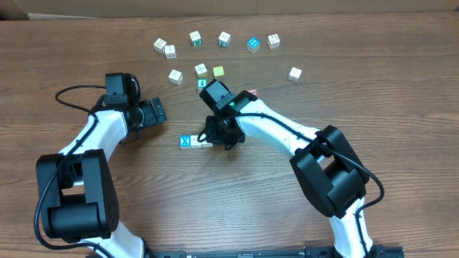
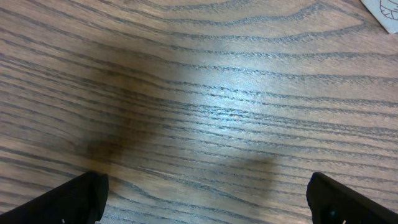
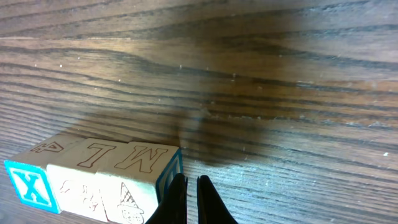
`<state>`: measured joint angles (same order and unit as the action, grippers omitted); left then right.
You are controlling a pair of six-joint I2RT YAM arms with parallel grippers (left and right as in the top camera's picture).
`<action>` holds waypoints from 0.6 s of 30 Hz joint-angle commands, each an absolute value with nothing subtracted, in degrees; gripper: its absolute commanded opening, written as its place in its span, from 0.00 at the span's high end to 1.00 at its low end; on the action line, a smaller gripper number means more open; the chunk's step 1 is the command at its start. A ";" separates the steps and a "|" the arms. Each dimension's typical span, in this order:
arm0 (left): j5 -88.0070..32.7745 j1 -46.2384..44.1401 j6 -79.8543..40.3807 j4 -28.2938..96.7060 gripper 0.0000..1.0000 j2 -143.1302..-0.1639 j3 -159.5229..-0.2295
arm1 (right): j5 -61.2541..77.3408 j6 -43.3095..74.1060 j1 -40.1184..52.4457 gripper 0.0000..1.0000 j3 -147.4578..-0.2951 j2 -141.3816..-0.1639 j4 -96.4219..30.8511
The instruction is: Form a horizontal line
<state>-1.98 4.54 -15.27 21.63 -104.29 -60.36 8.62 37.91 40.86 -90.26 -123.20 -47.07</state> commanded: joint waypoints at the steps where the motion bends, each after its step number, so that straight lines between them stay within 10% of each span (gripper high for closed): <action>1: -2.39 4.49 -15.84 21.63 0.01 -105.01 -60.12 | 9.39 38.17 40.97 0.95 -90.06 -123.63 -46.92; 18: -2.42 4.49 -15.86 21.63 0.00 -105.01 -60.12 | 7.99 38.15 40.86 0.93 -90.06 -123.63 -47.44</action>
